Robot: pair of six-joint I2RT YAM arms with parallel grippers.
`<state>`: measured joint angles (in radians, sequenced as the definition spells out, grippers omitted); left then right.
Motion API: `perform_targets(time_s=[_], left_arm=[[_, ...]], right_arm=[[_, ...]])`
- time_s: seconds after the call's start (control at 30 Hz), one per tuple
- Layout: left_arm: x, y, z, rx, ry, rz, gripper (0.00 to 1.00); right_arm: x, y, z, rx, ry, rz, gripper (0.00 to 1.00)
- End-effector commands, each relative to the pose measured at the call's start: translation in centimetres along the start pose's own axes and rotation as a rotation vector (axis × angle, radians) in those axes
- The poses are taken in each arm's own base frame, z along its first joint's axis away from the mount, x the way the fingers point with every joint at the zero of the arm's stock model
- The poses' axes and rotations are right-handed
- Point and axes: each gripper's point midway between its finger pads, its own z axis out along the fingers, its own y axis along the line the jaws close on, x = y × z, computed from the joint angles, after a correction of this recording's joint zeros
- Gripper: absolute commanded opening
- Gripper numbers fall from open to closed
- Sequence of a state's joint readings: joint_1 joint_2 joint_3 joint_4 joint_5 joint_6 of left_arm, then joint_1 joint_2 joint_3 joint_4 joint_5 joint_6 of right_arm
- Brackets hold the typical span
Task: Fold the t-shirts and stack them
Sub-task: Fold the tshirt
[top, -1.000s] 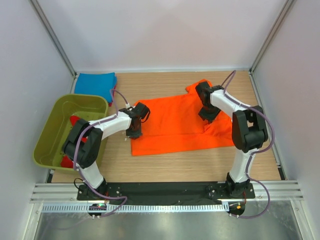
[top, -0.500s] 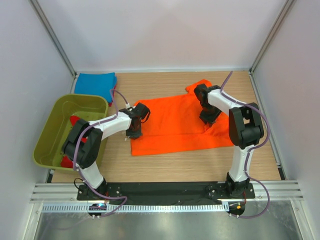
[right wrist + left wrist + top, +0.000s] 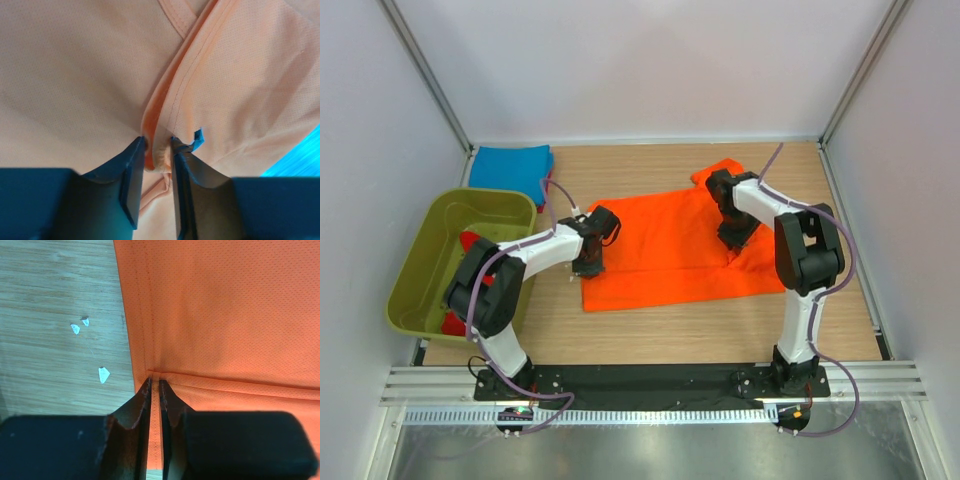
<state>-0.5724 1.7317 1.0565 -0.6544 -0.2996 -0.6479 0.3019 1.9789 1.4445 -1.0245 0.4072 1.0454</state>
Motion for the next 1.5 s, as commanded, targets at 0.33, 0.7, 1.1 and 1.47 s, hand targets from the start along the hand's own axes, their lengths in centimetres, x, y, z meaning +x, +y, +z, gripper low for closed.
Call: perform_targets(time_s=[0.33, 0.7, 1.1, 1.47], left_arm=[[0.0, 0.5, -0.2, -0.025, -0.019, -0.008, 0.12], [0.4, 1.3, -0.2, -0.064, -0.014, -0.005, 0.12], [-1.2, 1.9, -1.9, -0.111, -0.072, -0.009, 0.16], [-2.2, 0.5, -6.5, -0.080, -0.173, 0.061, 0.29]], right_arm=[[-1.8, 2.5, -4.4, -0.086, -0.236, -0.080, 0.01], [-0.3, 2.9, -2.6, -0.058, -0.223, -0.162, 0.01], [-6.4, -1.8, -5.2, -0.056, -0.229, -0.143, 0.36], [-5.6, -14.9, 2.7, -0.012, 0.045, 0.190, 0.39]])
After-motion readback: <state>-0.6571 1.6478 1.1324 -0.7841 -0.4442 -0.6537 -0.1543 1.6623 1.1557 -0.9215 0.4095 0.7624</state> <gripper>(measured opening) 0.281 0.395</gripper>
